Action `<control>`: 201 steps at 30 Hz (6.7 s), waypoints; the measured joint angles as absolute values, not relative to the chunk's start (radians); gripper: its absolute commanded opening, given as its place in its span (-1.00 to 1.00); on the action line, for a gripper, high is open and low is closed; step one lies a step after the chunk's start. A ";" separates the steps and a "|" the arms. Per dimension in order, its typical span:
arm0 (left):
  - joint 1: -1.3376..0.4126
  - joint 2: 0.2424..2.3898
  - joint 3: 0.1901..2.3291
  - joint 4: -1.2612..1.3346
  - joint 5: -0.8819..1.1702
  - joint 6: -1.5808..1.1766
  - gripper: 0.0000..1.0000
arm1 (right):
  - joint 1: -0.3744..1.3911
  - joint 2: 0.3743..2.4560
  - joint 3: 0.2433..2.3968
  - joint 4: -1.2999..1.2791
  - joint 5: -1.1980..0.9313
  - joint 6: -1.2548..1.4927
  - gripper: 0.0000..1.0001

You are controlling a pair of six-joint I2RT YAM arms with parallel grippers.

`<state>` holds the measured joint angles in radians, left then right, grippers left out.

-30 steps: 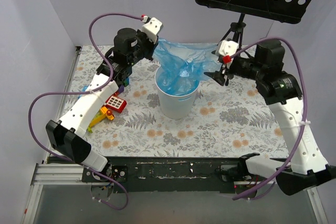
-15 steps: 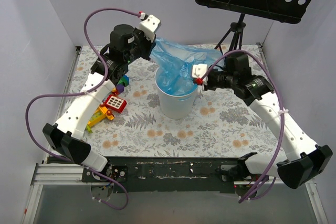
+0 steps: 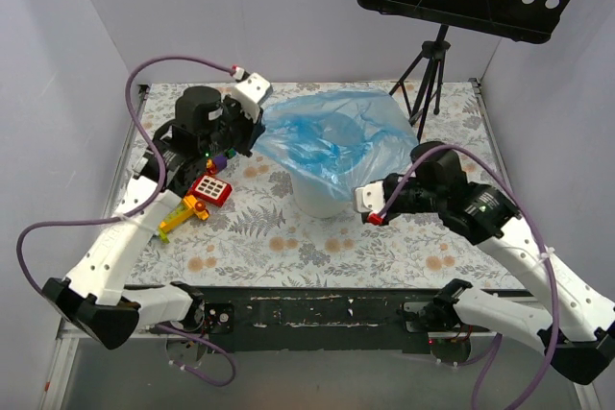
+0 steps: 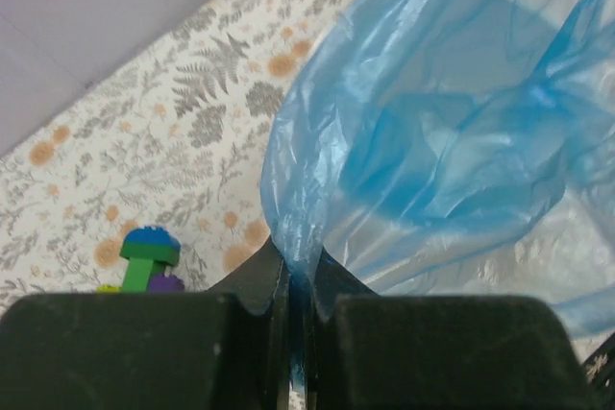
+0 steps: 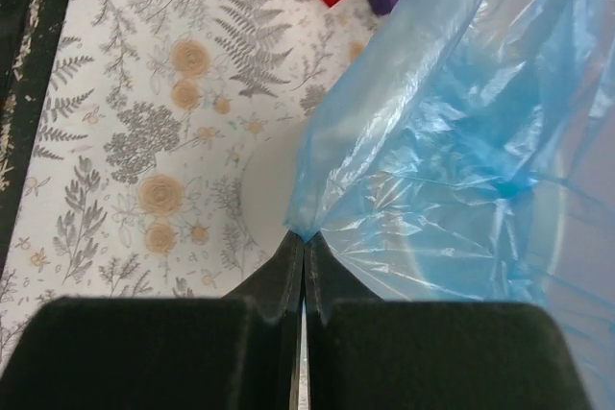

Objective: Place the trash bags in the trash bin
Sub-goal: Place the trash bag in the trash bin.

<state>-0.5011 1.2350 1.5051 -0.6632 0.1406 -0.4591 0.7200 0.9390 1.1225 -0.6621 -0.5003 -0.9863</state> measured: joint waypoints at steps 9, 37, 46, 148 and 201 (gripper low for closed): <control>-0.501 1.188 1.067 -0.550 0.088 -0.397 -1.00 | 0.753 1.011 0.933 -0.599 -0.403 -0.963 -0.97; -0.500 1.403 0.971 0.167 -0.044 -0.337 -0.28 | 0.603 1.239 1.354 -0.645 -0.260 -0.660 0.20; -0.477 1.487 0.996 0.189 -0.009 -0.338 0.11 | 0.348 1.401 1.510 -0.641 -0.430 -0.545 0.25; -0.471 1.724 1.557 -0.221 0.534 -0.173 0.72 | 0.382 1.020 0.852 -0.500 -0.628 -1.178 -0.89; -0.318 2.035 1.806 -0.138 0.724 -0.714 0.56 | 0.353 1.187 0.995 -0.326 -0.632 -0.608 -0.13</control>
